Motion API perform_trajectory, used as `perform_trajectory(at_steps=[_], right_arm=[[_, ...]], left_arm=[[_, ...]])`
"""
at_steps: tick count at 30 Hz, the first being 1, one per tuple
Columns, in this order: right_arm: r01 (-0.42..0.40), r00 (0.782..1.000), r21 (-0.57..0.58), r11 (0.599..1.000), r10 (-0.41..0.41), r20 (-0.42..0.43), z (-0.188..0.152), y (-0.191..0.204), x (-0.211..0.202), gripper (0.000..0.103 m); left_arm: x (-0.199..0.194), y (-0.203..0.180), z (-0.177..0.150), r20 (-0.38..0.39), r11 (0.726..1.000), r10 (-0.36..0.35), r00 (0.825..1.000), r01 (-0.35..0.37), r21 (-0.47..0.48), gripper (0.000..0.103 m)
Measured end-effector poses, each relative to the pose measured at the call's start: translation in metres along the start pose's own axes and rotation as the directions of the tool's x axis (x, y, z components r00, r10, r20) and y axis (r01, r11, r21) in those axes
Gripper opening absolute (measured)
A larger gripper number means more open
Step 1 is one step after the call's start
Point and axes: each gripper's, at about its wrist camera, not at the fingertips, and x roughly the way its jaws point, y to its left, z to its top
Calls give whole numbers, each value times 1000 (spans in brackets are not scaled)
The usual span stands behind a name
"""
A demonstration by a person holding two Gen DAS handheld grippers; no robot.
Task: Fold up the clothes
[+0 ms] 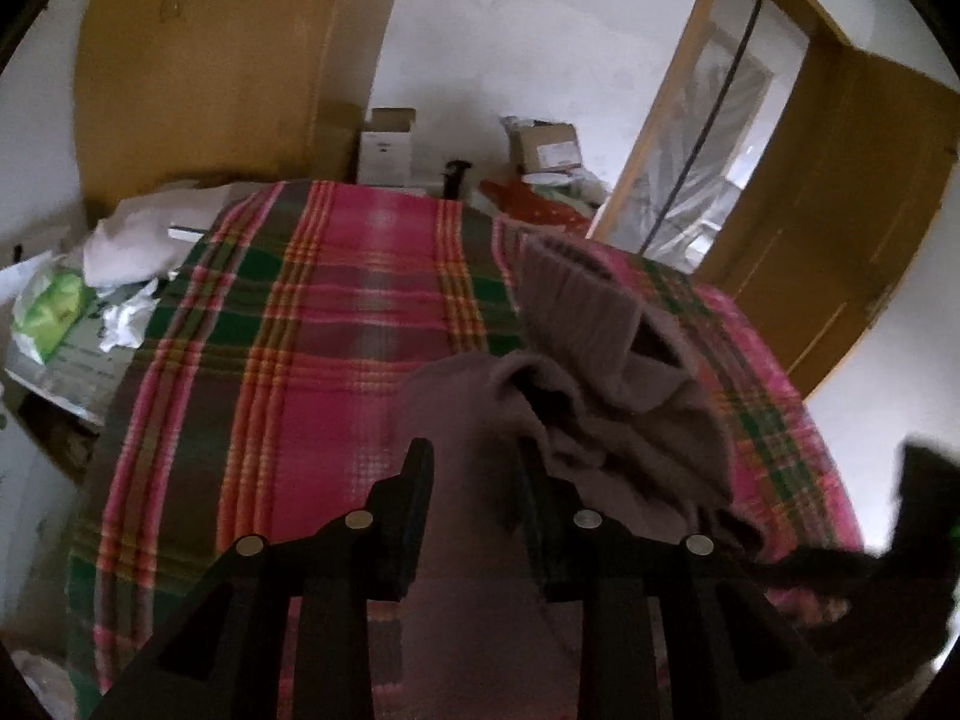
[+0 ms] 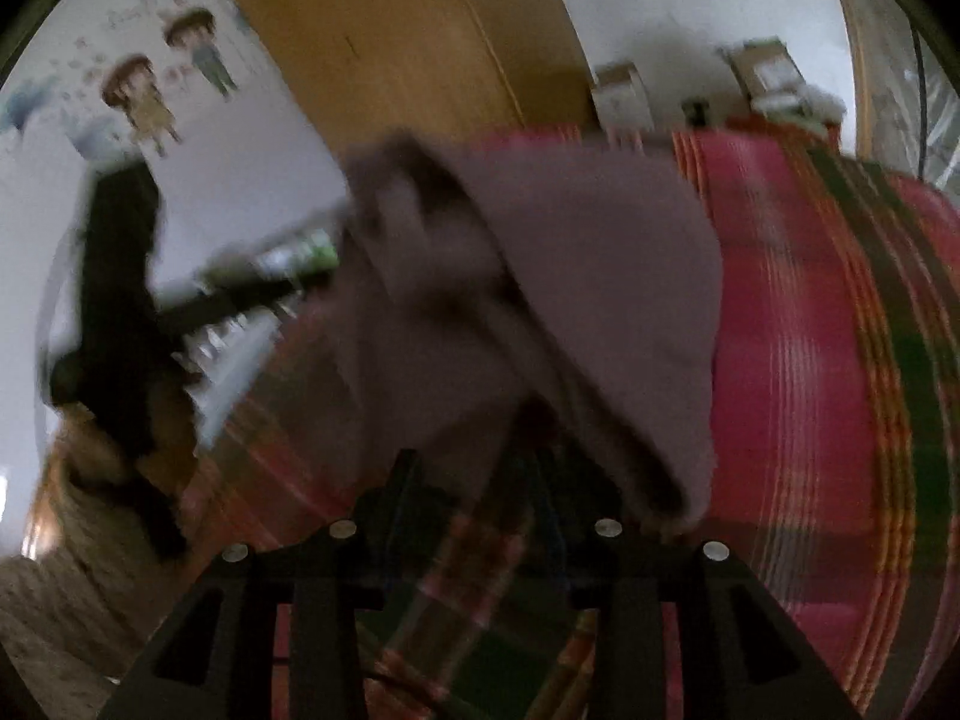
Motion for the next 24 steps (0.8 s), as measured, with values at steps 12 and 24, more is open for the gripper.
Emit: perform_trajectory(at_steps=[12, 24], right_arm=[[71, 996, -62, 996, -74, -48, 27, 10, 53, 36], [165, 984, -101, 981, -156, 90, 22, -6, -21, 12]], left_arm=[[17, 12, 9, -73, 996, -53, 996, 48, -77, 29], [-1, -2, 1, -70, 990, -103, 992, 95, -105, 29]])
